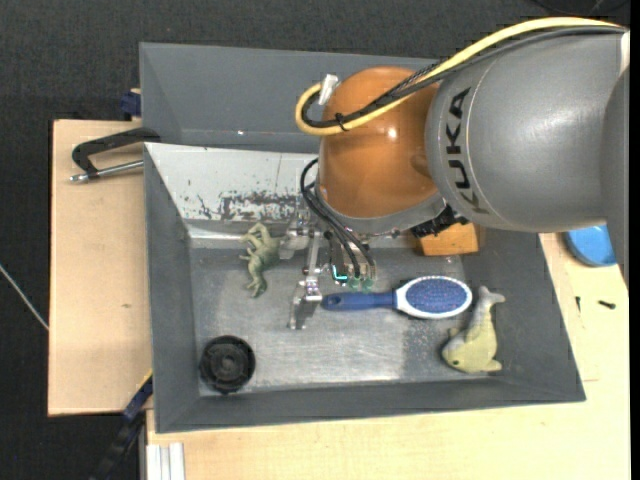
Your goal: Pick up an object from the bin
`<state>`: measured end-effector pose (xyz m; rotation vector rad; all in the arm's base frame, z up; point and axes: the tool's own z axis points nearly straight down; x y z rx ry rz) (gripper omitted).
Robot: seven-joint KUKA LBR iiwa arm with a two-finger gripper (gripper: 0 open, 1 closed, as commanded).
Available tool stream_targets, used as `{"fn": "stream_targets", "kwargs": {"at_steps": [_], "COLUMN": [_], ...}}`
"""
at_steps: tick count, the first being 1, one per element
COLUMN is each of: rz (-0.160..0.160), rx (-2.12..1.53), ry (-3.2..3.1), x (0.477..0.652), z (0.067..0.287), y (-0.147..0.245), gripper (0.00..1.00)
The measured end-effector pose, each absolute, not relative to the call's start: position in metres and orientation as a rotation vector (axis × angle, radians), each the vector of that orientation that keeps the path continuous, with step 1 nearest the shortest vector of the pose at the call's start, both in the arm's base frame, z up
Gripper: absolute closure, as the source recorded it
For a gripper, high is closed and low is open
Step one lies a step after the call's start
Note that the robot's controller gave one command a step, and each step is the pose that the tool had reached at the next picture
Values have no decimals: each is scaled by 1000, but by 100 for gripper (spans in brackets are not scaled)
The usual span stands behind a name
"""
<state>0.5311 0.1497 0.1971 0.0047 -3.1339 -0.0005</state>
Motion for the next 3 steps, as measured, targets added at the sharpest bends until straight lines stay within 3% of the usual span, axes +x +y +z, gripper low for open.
{"fn": "stream_targets", "kwargs": {"at_steps": [1, 2, 3], "rz": [-4, -2, 5], "rx": [463, 960, 1157], "ry": [-3118, -2996, -2919], "x": [586, 602, 545], "z": [100, 102, 101], "y": [144, 119, -56], "gripper": [0, 0, 0]}}
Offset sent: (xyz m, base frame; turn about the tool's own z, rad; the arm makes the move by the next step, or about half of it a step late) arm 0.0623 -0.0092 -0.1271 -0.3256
